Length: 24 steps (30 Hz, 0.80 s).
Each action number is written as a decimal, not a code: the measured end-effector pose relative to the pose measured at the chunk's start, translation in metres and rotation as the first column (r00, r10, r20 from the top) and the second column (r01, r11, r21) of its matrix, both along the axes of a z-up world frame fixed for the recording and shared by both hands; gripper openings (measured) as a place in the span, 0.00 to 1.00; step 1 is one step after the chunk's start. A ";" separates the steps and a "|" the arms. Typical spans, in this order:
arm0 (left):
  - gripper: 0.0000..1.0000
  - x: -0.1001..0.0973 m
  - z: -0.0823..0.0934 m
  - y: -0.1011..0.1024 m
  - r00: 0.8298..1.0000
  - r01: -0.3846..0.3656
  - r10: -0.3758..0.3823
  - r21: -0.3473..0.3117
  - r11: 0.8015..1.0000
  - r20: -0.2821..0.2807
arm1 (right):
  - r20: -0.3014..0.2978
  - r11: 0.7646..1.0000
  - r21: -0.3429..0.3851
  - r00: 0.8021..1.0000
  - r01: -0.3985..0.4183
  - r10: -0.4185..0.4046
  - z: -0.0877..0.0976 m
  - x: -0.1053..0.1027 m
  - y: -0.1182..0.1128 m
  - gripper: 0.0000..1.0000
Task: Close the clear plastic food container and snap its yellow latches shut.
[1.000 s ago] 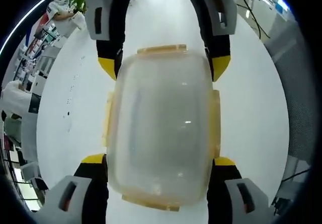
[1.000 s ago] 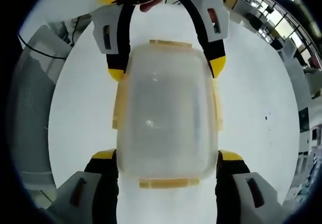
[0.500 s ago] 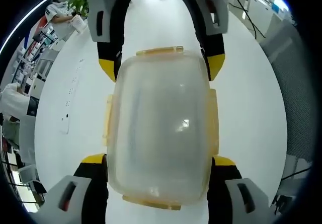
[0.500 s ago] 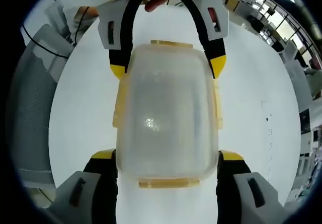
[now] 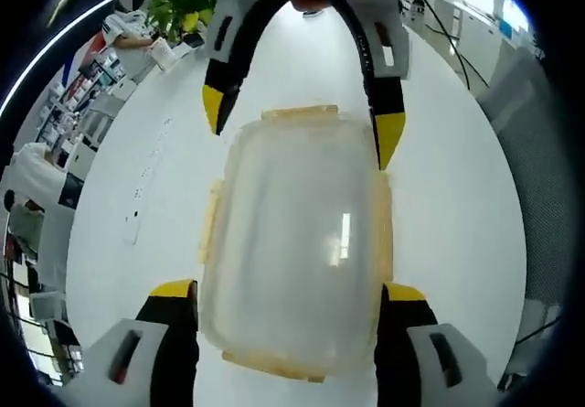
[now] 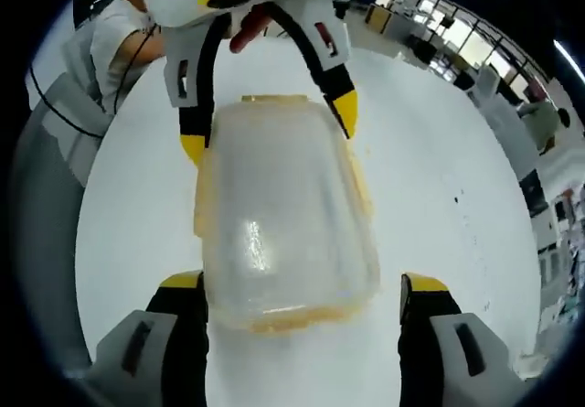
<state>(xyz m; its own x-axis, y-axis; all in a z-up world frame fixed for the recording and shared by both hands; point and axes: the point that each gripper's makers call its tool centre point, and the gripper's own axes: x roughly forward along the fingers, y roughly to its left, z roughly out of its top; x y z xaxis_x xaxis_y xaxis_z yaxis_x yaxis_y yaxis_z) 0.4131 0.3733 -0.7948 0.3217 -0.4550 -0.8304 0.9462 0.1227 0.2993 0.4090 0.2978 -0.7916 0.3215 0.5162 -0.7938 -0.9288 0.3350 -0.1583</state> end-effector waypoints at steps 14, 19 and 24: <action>0.77 -0.019 0.003 0.037 0.951 -0.309 0.293 -0.346 0.886 -0.099 | -0.011 0.951 0.257 0.985 0.171 -0.174 -0.002 -0.032 0.010 1.00; 0.78 -0.036 0.005 0.033 0.927 -0.372 0.343 -0.499 0.783 -0.152 | -0.071 0.907 0.328 0.965 0.263 -0.254 -0.007 -0.040 0.009 1.00; 0.87 -0.044 0.000 0.034 0.888 -0.452 0.410 -0.569 0.687 -0.210 | -0.118 0.812 0.476 0.939 0.338 -0.322 0.007 -0.045 0.018 1.00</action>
<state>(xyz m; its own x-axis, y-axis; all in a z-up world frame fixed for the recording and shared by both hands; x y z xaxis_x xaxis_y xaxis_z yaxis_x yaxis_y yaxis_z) 0.3693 0.4070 -0.7952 0.5654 -0.6787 -0.4688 0.7576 0.6520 -0.0304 0.3639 0.3153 -0.7841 0.5221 0.7021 -0.4842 -0.7503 0.6481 0.1306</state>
